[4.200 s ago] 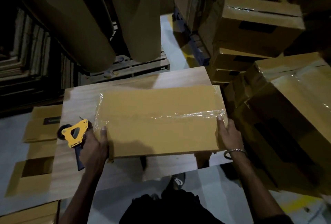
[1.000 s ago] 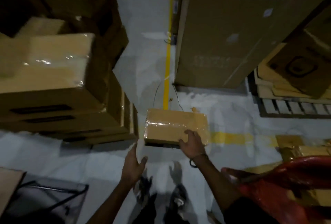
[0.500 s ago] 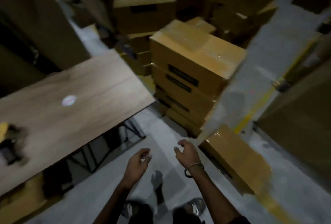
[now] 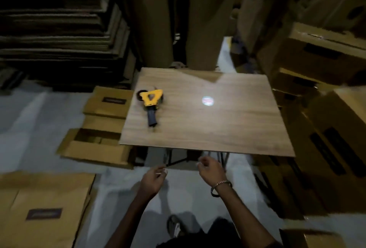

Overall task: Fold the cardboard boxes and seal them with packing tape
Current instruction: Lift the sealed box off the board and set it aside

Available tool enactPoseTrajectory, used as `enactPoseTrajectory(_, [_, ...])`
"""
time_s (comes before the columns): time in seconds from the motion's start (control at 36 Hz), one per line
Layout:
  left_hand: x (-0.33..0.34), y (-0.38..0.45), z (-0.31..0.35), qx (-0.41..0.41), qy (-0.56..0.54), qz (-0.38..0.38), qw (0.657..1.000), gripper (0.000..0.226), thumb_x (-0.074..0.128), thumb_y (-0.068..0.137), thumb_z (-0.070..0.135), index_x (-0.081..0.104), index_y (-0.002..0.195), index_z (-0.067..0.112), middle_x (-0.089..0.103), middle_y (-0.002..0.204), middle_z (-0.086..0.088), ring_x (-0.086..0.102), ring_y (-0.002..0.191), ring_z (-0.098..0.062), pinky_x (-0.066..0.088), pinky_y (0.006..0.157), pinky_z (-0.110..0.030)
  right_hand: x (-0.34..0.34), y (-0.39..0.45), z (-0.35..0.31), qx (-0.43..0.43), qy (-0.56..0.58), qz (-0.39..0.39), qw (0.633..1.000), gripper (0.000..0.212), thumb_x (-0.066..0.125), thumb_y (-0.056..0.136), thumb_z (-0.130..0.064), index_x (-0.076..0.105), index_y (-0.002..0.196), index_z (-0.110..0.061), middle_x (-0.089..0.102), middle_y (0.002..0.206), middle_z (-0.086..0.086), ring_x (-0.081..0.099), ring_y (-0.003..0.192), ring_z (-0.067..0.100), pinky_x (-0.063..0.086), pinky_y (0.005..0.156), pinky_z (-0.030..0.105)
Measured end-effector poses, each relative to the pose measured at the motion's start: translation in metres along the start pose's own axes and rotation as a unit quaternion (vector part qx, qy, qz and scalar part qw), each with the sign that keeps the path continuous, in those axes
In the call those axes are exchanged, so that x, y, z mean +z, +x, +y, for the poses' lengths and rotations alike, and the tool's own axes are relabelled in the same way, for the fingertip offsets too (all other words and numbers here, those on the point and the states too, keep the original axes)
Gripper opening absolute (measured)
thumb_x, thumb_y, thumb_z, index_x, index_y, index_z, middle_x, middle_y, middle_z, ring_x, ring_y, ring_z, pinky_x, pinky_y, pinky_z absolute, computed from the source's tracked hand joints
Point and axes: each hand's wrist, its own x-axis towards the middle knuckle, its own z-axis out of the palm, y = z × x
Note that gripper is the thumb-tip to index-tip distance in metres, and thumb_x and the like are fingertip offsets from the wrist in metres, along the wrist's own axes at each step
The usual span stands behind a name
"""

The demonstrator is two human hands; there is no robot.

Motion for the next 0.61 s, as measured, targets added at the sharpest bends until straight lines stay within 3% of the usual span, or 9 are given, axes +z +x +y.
enactPoseTrajectory(0.11, [-0.046, 0.001, -0.030, -0.033, -0.027, 0.054, 0.998, 0.024, 0.070, 0.101, 0.023, 0.074, 0.121, 0.010, 0.075, 0.115, -0.006, 0.069, 0.111, -0.022, 0.052, 0.092, -0.030, 0.038, 0.033, -0.050, -0.049, -0.048, -0.027, 0.997, 0.023, 0.068, 0.097, -0.035, 0.069, 0.110, -0.015, 0.075, 0.107, 0.005, 0.070, 0.100, 0.025, 0.058, 0.089, 0.043])
enactPoseTrajectory(0.28, [-0.111, 0.003, -0.057, -0.056, -0.062, 0.068, 0.994, 0.027, 0.062, 0.106, 0.024, 0.069, 0.131, 0.017, 0.068, 0.129, 0.001, 0.064, 0.121, -0.017, 0.050, 0.102, -0.033, 0.095, 0.067, -0.135, -0.117, -0.067, -0.068, 0.989, 0.015, 0.069, 0.096, -0.025, 0.071, 0.108, -0.016, 0.076, 0.104, 0.006, 0.070, 0.098, 0.025, 0.057, 0.088, 0.038])
enactPoseTrajectory(0.53, [-0.215, 0.047, -0.081, -0.118, -0.143, 0.139, 0.973, 0.014, 0.065, 0.104, 0.025, 0.070, 0.117, 0.025, 0.070, 0.110, 0.008, 0.065, 0.107, -0.011, 0.046, 0.082, -0.019, 0.192, 0.137, -0.237, -0.152, -0.055, -0.112, 0.980, 0.008, 0.069, 0.095, -0.028, 0.068, 0.102, -0.023, 0.074, 0.100, 0.001, 0.069, 0.096, 0.019, 0.055, 0.083, 0.032])
enactPoseTrajectory(0.61, [-0.257, 0.071, -0.096, -0.148, -0.139, 0.151, 0.968, 0.016, 0.065, 0.103, 0.020, 0.071, 0.118, 0.021, 0.071, 0.109, 0.005, 0.066, 0.100, -0.009, 0.044, 0.073, -0.006, 0.231, 0.171, -0.274, -0.151, -0.052, -0.118, 0.980, 0.010, 0.068, 0.096, -0.026, 0.071, 0.105, -0.022, 0.074, 0.100, -0.001, 0.069, 0.095, 0.018, 0.055, 0.083, 0.030])
